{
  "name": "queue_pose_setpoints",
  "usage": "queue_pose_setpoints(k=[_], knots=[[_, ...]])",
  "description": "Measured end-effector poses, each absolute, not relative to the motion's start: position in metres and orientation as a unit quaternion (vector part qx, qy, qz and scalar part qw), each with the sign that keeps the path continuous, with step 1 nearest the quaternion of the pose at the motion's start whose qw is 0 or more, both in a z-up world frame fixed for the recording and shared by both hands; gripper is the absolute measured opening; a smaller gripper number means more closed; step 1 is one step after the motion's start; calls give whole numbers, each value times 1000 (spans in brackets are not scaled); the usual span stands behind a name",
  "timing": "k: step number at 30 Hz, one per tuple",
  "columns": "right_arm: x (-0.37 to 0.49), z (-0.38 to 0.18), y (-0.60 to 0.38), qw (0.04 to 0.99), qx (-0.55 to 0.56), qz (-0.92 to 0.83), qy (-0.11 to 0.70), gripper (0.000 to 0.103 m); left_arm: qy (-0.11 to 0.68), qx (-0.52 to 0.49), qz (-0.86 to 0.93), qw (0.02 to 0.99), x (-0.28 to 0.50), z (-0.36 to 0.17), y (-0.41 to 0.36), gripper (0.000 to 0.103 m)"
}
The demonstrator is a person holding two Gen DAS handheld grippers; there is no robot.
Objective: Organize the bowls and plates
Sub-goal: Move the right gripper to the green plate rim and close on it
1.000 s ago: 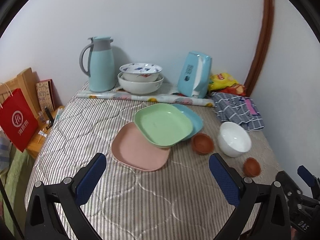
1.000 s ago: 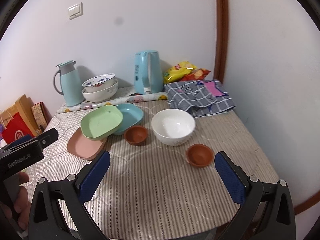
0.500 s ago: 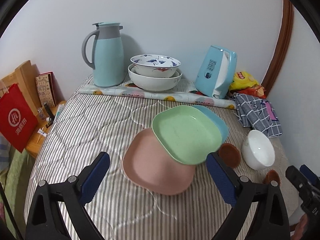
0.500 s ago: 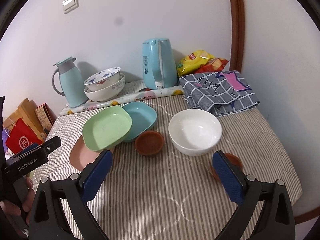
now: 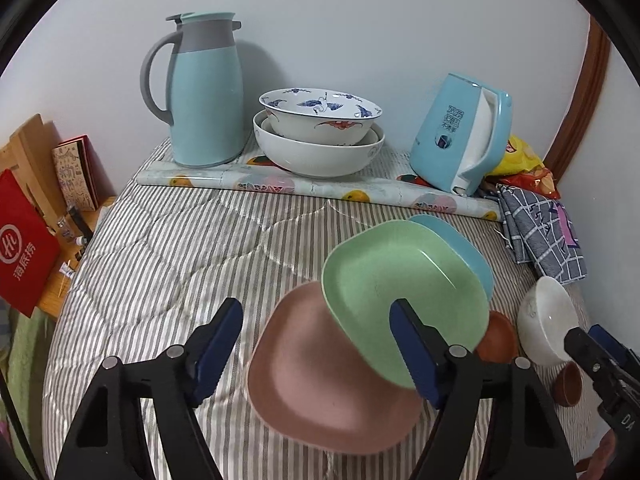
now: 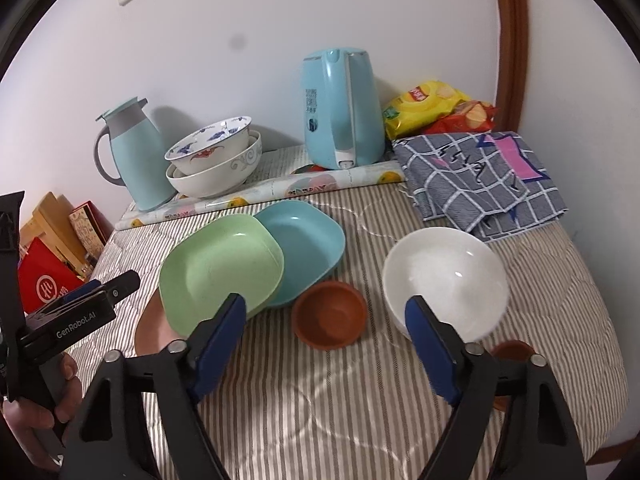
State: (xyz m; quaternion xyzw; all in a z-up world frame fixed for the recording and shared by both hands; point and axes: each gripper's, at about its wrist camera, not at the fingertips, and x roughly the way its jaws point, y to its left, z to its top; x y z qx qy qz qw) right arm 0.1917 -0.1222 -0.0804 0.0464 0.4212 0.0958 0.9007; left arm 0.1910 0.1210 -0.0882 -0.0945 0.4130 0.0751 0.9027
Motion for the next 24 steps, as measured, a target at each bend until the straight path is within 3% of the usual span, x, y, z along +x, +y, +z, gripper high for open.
queue_pose_setpoints(k=[5,12,21,24], knots=[[210,-94,-112,893,51,101,436,70,422,-88,68,900,213,-99,122,62],[234,-112,-100,884,56,100,452,62,432,-93,54,895,240,-113,125,56],[255,-129,-85,876,48,102,469,57,442,-99,51,890,260,-126,128,56],[259,-135,-80,873,43,106,474,56,440,-98,46,892,262,-128,127,51]])
